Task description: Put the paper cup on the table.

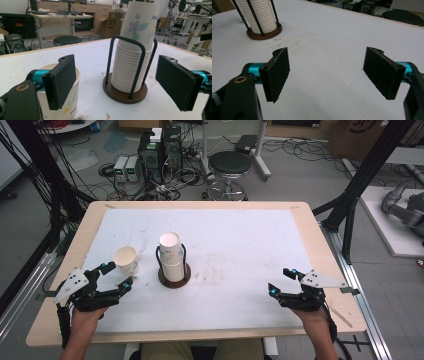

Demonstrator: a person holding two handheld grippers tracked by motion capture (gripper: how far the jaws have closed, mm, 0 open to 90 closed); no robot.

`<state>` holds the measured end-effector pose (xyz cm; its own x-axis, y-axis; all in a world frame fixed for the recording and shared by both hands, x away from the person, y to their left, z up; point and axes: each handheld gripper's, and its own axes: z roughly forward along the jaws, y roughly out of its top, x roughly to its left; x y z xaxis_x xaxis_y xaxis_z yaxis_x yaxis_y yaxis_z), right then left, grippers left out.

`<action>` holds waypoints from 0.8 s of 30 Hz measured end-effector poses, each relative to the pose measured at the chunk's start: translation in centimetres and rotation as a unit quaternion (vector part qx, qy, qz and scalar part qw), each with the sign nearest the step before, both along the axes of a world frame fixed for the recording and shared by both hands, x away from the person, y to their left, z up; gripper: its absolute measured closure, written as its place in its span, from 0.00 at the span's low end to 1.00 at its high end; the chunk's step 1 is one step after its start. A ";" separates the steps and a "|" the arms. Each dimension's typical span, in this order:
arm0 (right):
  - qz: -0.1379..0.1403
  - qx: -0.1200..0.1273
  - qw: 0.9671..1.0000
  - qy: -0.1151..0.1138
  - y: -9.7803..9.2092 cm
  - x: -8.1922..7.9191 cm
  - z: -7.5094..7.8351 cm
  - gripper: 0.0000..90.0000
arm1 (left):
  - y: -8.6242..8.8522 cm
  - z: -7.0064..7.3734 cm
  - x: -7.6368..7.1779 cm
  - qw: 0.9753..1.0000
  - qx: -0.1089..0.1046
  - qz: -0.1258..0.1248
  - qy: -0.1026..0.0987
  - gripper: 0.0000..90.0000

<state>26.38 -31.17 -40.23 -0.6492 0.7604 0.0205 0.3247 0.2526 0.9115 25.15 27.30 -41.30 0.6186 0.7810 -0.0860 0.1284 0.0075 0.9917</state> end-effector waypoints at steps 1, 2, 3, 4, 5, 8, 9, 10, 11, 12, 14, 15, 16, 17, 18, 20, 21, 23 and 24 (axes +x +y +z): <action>-0.002 0.000 1.000 0.000 0.0 -0.1 0.0 0.24 | 0.0 0.0 -0.1 1.000 0.000 0.001 0.000 0.19; -0.002 0.001 1.000 0.000 0.0 -0.2 0.1 0.24 | 0.1 -0.1 -0.1 1.000 0.001 0.000 0.000 0.19; -0.003 0.002 1.000 -0.003 -0.1 -0.2 0.2 0.24 | 0.2 -0.1 -0.1 1.000 0.000 0.002 -0.001 0.19; -0.005 0.003 1.000 -0.005 -0.1 -0.3 0.2 0.24 | 0.2 -0.1 -0.2 1.000 -0.002 0.003 0.000 0.19; -0.006 0.002 1.000 -0.004 0.0 -0.3 0.3 0.24 | 0.3 -0.1 -0.2 1.000 -0.003 0.004 0.000 0.19; -0.007 0.001 1.000 -0.005 0.1 -0.3 0.3 0.24 | 0.4 -0.1 -0.2 1.000 -0.004 0.004 0.001 0.19; -0.006 0.001 1.000 -0.005 0.1 -0.3 0.2 0.24 | 0.5 -0.2 -0.2 1.000 -0.003 0.005 0.002 0.19; -0.005 0.001 1.000 -0.003 0.2 -0.3 0.2 0.24 | 0.5 -0.2 -0.2 1.000 -0.003 0.006 0.002 0.19; -0.004 0.000 1.000 -0.005 0.2 -0.2 0.2 0.24 | 0.5 -0.2 -0.2 1.000 -0.002 0.007 0.003 0.19; -0.005 0.000 1.000 -0.003 0.2 -0.2 0.2 0.24 | 0.5 -0.2 -0.1 1.000 -0.002 0.008 0.004 0.19; -0.005 0.002 1.000 0.000 0.2 -0.2 0.1 0.24 | 0.5 -0.3 -0.2 1.000 0.000 0.007 0.006 0.19; -0.005 0.001 1.000 0.000 0.2 -0.1 0.1 0.24 | 0.5 -0.3 -0.2 1.000 0.000 0.007 0.006 0.19; -0.004 0.000 1.000 -0.001 0.2 -0.1 0.1 0.24 | 0.4 -0.3 -0.2 1.000 0.000 0.007 0.005 0.19; -0.004 -0.001 1.000 -0.002 0.2 -0.1 0.0 0.24 | 0.4 -0.3 -0.2 1.000 0.000 0.008 0.006 0.19; -0.004 0.000 1.000 -0.001 0.2 -0.1 0.0 0.24 | 0.4 -0.3 -0.2 1.000 -0.001 0.008 0.006 0.19; -0.004 0.000 1.000 -0.001 0.2 -0.1 0.0 0.24 | 0.4 -0.3 -0.2 1.000 0.001 0.009 0.005 0.19; -0.003 -0.001 1.000 -0.002 0.2 -0.1 0.0 0.24 | 0.4 -0.3 -0.2 1.000 0.001 0.009 0.005 0.19; -0.003 -0.001 1.000 -0.003 0.3 0.0 0.1 0.24 | 0.4 -0.4 -0.2 1.000 0.001 0.011 0.006 0.19; -0.003 -0.001 1.000 -0.002 0.3 -0.1 0.1 0.24 | 0.5 -0.4 -0.2 1.000 0.002 0.012 0.006 0.19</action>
<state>26.32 -30.91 -40.17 -0.6454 0.7637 0.0165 0.3221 0.2525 0.9124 24.98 27.76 -41.66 0.5993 0.7953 -0.0912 0.1409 0.0073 0.9900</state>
